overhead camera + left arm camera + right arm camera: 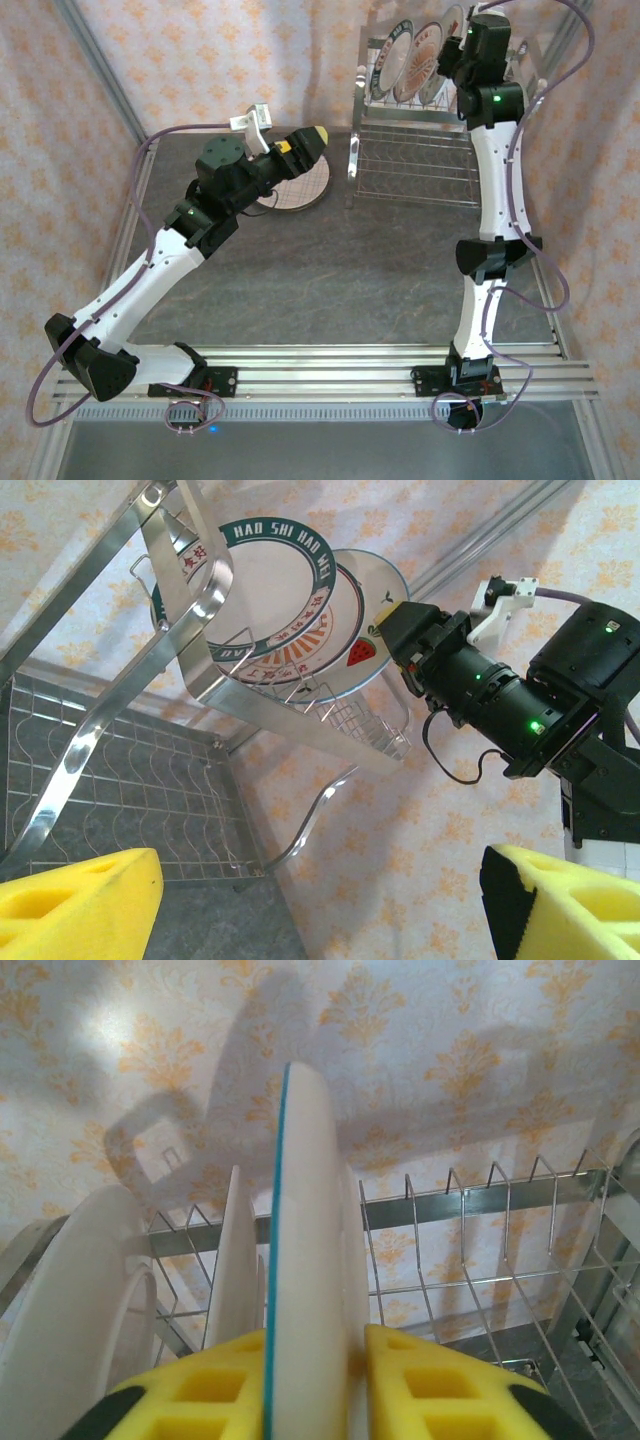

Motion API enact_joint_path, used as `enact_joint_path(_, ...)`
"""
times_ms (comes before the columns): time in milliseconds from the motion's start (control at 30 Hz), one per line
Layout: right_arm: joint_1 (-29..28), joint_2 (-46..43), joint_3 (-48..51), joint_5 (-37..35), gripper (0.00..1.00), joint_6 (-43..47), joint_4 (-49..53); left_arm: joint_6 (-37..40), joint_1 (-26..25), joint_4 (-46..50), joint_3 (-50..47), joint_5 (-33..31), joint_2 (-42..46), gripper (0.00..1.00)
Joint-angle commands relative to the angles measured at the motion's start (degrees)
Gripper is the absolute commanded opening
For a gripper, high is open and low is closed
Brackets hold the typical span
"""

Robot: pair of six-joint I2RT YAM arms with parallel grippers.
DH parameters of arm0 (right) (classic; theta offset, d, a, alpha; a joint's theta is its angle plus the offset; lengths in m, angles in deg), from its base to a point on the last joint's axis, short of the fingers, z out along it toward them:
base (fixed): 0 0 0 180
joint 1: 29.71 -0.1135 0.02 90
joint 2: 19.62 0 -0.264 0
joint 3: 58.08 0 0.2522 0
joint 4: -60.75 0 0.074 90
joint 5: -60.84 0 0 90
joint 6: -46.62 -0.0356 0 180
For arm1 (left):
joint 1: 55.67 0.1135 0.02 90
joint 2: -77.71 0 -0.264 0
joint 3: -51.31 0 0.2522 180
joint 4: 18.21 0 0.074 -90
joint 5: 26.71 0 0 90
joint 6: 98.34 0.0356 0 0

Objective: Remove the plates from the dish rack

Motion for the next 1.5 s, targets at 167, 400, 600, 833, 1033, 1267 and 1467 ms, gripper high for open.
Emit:
enact_joint_path(167, -3.21, 1.11, -2.74, -11.78, 0.09, 2.43, -2.22, 0.37, -0.36, -2.16, 0.87, -1.01, 1.85, 0.84)
enact_joint_path(400, -4.76, 1.69, -3.64, -16.26, 0.0, 3.95, -3.46, 0.45, -0.34, -1.7, 0.87, -1.13, 2.28, 0.84)
enact_joint_path(600, -6.51, 2.3, -5.34, -20.43, 0.0, 6.45, -5.67, 0.28, -0.37, -1.79, 0.69, -1.22, 2.52, 0.84)
enact_joint_path(833, -8.53, 2.37, -7.19, -25.98, 0.0, 11.33, -9.29, -0.51, -0.42, -2.75, 0.25, -1.17, 2.11, 0.84)
enact_joint_path(1033, -9.41, 2.01, -8.41, -28.49, 0.0, 14.22, -11.7, -0.59, -0.51, -3.09, 0.65, -0.84, 1.55, 0.84)
enact_joint_path(1267, -9.99, 1.16, -8.81, -29.09, 0.0, 16.15, -14.64, -0.69, -0.69, -3.21, 0.62, -0.79, 1.29, 0.83)
enact_joint_path(1467, -10.1, 0.68, -8.7, -28.96, 0.0, 16.41, -15.01, -0.86, -0.69, -3.46, 0.62, -0.69, 0.93, 0.83)
